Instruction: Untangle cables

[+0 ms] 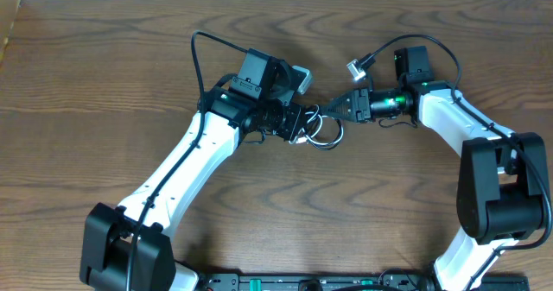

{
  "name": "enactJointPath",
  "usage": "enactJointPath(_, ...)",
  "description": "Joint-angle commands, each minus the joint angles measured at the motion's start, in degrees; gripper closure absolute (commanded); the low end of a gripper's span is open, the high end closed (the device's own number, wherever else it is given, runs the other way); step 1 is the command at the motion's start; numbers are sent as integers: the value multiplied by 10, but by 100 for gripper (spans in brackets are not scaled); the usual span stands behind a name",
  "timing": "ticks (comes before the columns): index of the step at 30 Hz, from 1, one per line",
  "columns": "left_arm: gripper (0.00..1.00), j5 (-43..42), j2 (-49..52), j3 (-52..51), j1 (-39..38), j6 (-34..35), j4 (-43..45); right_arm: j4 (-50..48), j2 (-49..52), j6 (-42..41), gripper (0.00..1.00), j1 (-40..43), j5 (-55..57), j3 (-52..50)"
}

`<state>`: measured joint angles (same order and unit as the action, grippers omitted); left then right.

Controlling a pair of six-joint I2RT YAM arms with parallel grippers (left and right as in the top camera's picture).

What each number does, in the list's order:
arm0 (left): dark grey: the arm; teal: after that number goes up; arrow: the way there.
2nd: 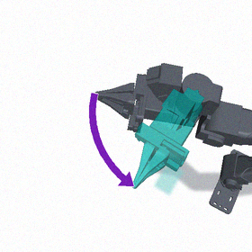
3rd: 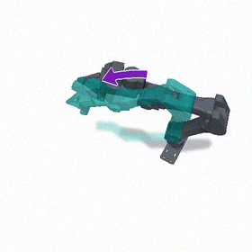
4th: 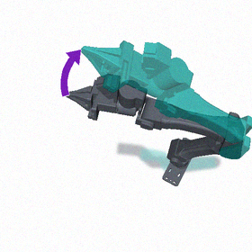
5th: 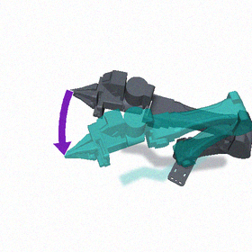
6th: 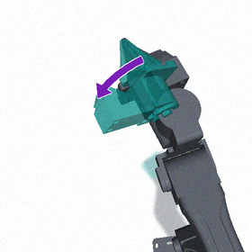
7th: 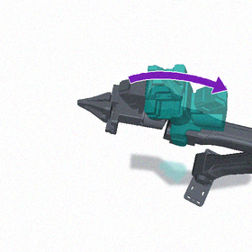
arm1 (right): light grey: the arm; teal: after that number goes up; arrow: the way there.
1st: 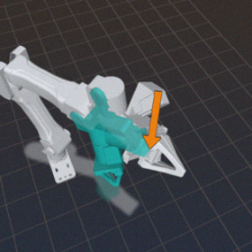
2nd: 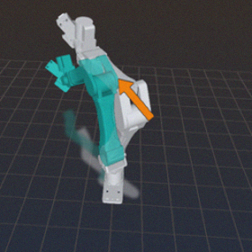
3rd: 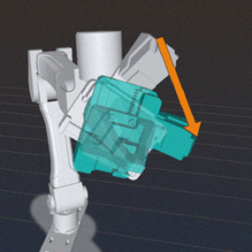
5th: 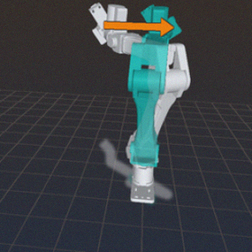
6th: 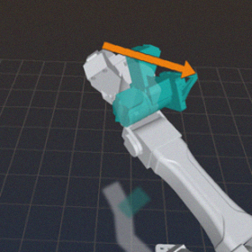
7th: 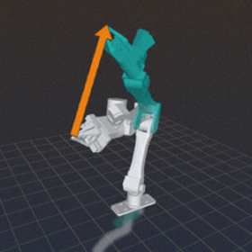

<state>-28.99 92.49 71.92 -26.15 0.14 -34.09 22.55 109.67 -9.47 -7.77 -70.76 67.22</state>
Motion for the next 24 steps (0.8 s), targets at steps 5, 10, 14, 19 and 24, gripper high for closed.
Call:
enactJointPath(5,92,2,-7,5,1,4,3,0,-6,10,69,3,-113,2)
enactJointPath(10,92,2,-7,5,1,69,22,3,-6,-26,88,-1,-115,2)
enactJointPath(14,93,2,-7,5,1,123,36,5,-6,-60,88,-12,-103,2)
enactJointPath(19,92,1,-7,5,1,164,40,4,-6,-102,84,-27,-55,2)
enactJointPath(24,92,1,-7,5,1,176,40,-23,-6,-136,83,-32,-41,2)
